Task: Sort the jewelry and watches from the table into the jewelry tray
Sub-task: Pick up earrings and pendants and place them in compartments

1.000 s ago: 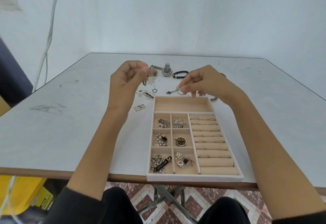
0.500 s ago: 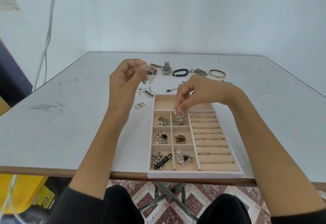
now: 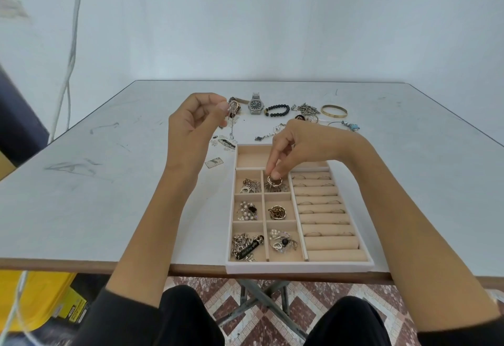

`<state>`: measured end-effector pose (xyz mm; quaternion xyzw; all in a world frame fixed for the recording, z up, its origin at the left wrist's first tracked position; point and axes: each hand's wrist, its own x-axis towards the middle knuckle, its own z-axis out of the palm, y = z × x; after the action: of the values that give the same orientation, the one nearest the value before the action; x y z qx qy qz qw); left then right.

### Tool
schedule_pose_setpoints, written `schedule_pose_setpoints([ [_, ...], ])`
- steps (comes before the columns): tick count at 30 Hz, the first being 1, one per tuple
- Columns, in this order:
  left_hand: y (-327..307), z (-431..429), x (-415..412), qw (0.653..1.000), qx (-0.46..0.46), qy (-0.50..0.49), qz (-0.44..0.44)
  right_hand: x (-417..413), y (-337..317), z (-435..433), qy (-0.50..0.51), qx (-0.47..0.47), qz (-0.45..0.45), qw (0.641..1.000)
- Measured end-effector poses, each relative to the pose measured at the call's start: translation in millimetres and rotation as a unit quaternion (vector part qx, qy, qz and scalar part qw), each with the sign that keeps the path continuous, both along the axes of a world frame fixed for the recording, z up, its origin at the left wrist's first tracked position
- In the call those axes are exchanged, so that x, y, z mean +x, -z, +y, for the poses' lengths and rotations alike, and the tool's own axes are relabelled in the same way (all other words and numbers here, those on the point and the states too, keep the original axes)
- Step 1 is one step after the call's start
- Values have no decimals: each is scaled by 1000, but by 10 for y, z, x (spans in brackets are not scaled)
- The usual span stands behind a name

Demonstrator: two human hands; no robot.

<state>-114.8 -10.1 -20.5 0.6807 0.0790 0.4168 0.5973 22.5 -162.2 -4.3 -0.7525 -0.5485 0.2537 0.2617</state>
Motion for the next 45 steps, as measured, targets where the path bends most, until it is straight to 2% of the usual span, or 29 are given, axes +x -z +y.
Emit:
schedule_pose_setpoints([
  [10, 10, 5, -1, 1000, 8, -2, 10, -14, 22, 6, -3, -17, 3, 1000],
  [14, 12, 9, -1, 1000, 9, 0, 11, -48, -5, -44, 18, 13, 9, 1000],
  [18, 14, 8, -6, 1000, 9, 6, 12, -70, 1, -178, 109, 72, -34, 991],
  [23, 16, 2, -6, 999, 15, 28, 13, -118, 262, -522, 256, 128, -104, 953],
  [26, 20, -3, -5, 999, 32, 36, 17, -227, 508, -752, 317, 89, -134, 935],
  [29, 14, -11, -8, 998, 43, 44, 18, -378, 657, -909, 355, 65, -101, 927],
  [37, 0, -57, -53, 992, 72, 89, 45, -453, 751, -1009, 301, 3, -181, 936],
  [45, 29, -156, -272, 984, 106, 129, 61, -447, 752, -1002, 307, 1, -189, 933],
])
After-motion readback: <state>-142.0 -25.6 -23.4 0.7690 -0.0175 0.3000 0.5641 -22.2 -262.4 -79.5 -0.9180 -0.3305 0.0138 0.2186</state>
